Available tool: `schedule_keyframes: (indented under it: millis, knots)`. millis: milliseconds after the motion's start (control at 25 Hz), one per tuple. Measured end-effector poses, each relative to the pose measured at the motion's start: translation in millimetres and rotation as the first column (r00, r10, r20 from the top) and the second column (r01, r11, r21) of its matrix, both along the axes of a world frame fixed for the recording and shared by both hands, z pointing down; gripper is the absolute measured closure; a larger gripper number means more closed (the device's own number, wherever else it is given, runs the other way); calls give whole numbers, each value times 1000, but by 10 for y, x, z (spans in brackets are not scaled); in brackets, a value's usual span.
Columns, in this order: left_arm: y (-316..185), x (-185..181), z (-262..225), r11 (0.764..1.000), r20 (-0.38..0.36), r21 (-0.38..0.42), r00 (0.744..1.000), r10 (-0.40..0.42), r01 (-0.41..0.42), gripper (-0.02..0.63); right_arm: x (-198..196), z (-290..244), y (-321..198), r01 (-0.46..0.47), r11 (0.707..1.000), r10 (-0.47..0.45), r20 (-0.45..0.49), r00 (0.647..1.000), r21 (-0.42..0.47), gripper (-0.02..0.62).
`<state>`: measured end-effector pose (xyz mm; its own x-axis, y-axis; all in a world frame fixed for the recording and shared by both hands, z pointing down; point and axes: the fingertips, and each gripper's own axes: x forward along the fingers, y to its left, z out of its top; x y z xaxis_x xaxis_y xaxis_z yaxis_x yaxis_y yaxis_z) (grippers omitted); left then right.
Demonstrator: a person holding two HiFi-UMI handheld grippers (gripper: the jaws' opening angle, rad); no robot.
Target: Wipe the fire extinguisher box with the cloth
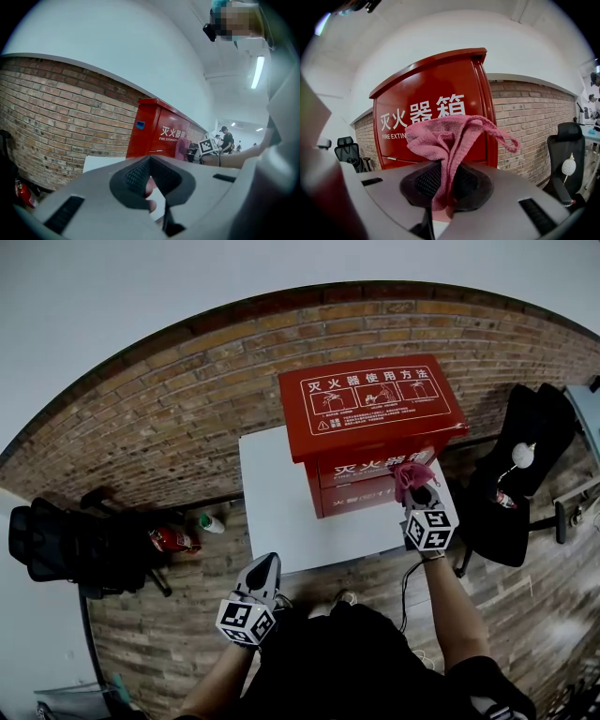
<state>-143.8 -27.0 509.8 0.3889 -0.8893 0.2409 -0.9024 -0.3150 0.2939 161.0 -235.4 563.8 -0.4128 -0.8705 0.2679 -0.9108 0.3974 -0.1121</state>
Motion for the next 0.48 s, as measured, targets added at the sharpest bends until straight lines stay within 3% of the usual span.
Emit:
schedule_keyframes:
  millis: [480]
  knots:
    - [45,-54,-4,1000,-1,4,1000,-3,3,589,-234,4,48,37,999,-37,8,999,-6,534]
